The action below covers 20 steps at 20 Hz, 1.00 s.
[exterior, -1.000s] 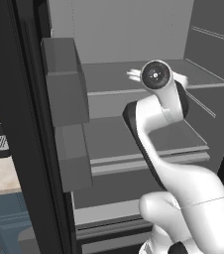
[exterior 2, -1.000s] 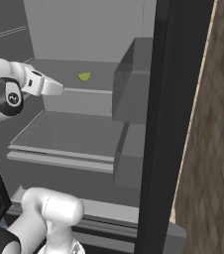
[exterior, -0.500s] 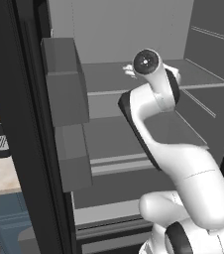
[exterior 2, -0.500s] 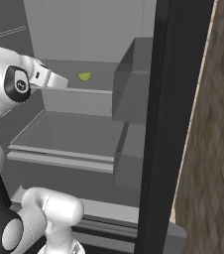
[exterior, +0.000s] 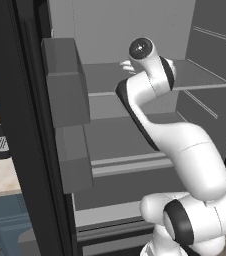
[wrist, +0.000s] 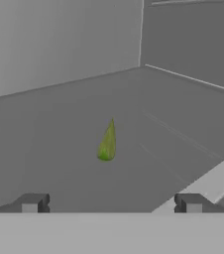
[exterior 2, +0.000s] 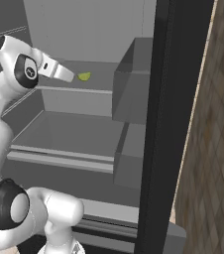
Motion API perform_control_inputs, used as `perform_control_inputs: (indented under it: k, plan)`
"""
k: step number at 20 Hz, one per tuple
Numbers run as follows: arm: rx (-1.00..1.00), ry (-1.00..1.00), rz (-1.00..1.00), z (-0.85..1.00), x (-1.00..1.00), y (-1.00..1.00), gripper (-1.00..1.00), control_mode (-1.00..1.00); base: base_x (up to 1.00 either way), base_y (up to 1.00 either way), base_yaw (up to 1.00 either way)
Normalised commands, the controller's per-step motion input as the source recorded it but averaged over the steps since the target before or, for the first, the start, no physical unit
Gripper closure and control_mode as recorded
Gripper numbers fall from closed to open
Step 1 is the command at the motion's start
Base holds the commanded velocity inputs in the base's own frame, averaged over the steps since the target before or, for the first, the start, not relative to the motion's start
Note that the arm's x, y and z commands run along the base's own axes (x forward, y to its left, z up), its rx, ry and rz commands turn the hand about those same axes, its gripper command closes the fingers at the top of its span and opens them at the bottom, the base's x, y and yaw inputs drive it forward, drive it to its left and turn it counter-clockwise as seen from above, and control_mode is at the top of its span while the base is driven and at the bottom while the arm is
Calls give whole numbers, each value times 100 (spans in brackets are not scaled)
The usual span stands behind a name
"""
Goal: There is a bowl on the dining counter. Grab a lemon wedge from the fridge and place it in the bowl. Then get the liquor bottle and glass cup from the cabinet and place them next to the bowl.
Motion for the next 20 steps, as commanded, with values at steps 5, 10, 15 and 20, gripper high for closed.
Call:
perform_control_inputs:
  k: [5, 10, 15, 20]
  plan:
    - [0, 4, 0, 0, 33, 0, -100, -100, 0, 0, 0]
    - [0, 0, 0, -3, 17, -2, -100, -100, 0, 0, 0]
    - [1, 0, 0, -11, 2, -9, -100, -100, 0, 0, 0]
    - [0, 0, 0, -5, 0, -6, -100, -100, 0, 0, 0]
